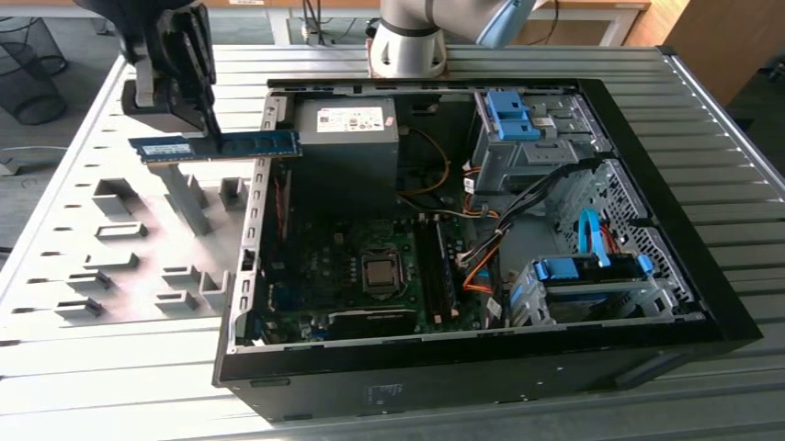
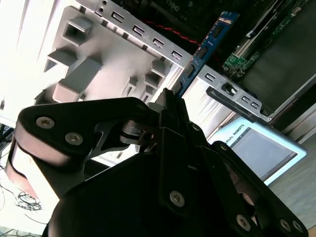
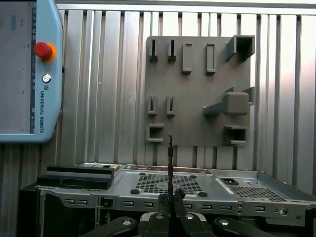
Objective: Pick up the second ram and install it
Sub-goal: 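Pick up the second ram and move it above second insertion slot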
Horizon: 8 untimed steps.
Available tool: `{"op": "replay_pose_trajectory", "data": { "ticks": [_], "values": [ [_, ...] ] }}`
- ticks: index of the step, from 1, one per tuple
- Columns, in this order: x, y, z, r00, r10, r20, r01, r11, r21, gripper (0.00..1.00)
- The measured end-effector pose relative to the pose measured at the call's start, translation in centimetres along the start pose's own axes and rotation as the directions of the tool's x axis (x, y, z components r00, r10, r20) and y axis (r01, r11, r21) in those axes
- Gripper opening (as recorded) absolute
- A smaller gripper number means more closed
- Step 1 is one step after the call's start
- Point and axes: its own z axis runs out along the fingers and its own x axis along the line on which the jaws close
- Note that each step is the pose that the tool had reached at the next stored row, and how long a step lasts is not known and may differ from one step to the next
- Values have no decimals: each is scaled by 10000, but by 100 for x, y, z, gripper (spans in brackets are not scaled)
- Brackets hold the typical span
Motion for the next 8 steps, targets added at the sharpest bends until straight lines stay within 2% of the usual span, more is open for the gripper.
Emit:
{"op": "replay_pose_trajectory", "data": {
  "ticks": [8],
  "values": [
    [2,-92,-1,10000,-1,0,1,10000,0,14]
  ]
}}
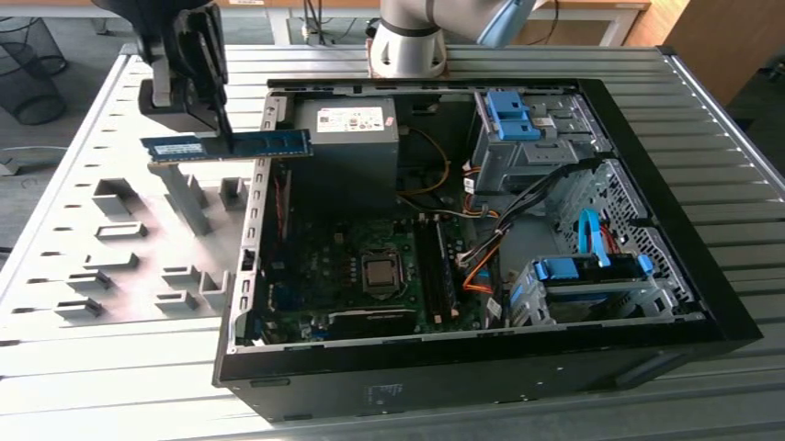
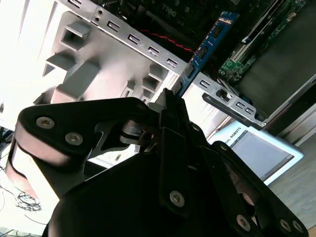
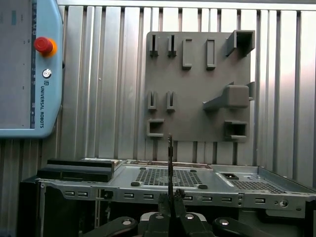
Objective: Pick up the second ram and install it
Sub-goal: 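Pick up the second ram and move it above second insertion slot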
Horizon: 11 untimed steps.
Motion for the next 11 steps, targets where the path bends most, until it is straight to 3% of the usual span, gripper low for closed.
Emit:
{"op": "replay_pose_trajectory", "data": {
  "ticks": [11],
  "values": [
    [4,-169,-2,10000,0,0,0,10000,0,14]
  ]
}}
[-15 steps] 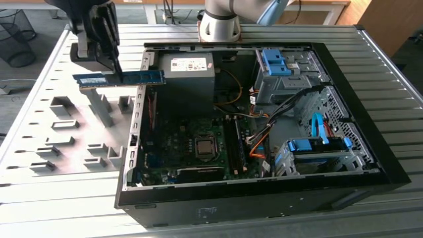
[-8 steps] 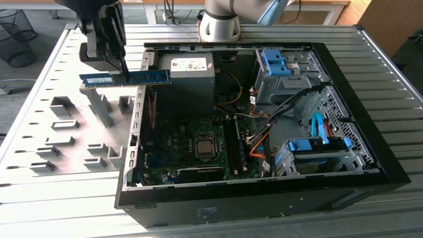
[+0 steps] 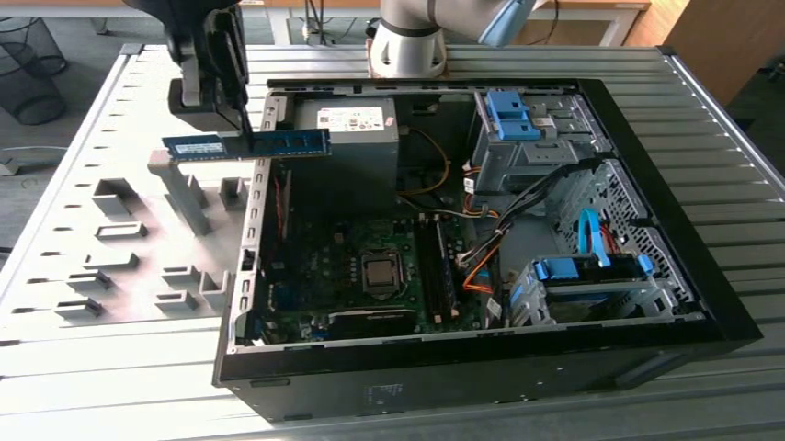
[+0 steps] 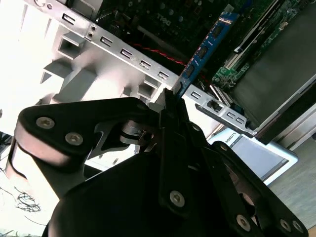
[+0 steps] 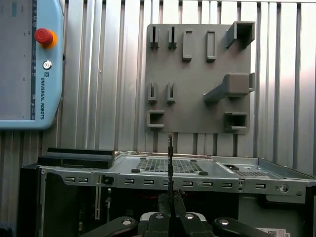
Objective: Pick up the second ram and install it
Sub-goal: 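Pick up the second ram and move it above second insertion slot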
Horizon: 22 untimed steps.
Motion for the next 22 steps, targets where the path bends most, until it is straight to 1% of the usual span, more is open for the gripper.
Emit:
{"op": "replay_pose_trajectory", "data": {
  "ticks": [22],
  "values": [
    [11,-441,-6,10000,1,0,-1,10000,0,14]
  ]
}}
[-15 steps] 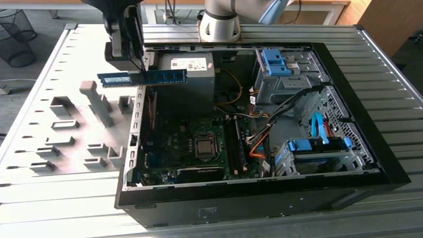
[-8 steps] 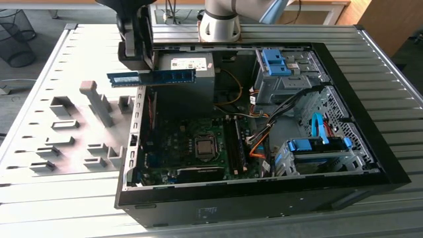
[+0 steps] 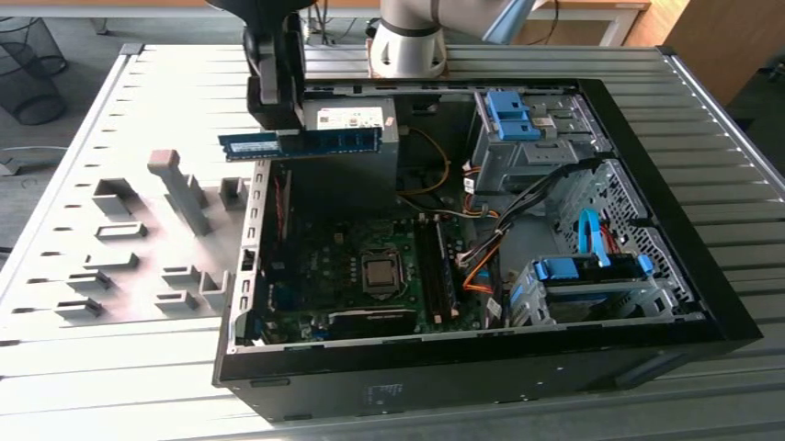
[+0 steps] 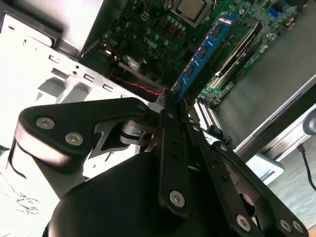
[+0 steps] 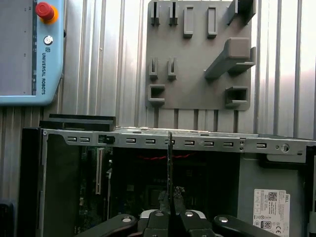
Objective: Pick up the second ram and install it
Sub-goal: 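Pick up the second ram and move it above second insertion slot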
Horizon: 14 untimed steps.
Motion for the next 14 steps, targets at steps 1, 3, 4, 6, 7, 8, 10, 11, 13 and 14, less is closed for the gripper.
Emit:
{"op": "replay_pose_trajectory", "data": {
  "ticks": [1,3,4,6,7,8,10,11,13,14],
  "values": [
    [1,-27,-1,10000,0,-1,0,10000,0,14],
    [2,-74,-1,10000,0,0,0,10000,0,14],
    [2,-97,-1,10000,0,0,0,10000,0,14],
    [4,-143,-2,10000,-1,0,1,10000,0,14],
    [4,-164,-2,10000,-1,0,1,10000,0,14],
    [5,-186,-2,10000,0,0,0,10000,0,14],
    [6,-233,-3,10000,0,0,0,10000,0,14],
    [6,-255,-3,10000,0,0,0,10000,0,14],
    [8,-301,-4,10000,-1,0,1,10000,0,14],
    [8,-326,-4,10000,-1,0,1,10000,0,14]
  ]
}}
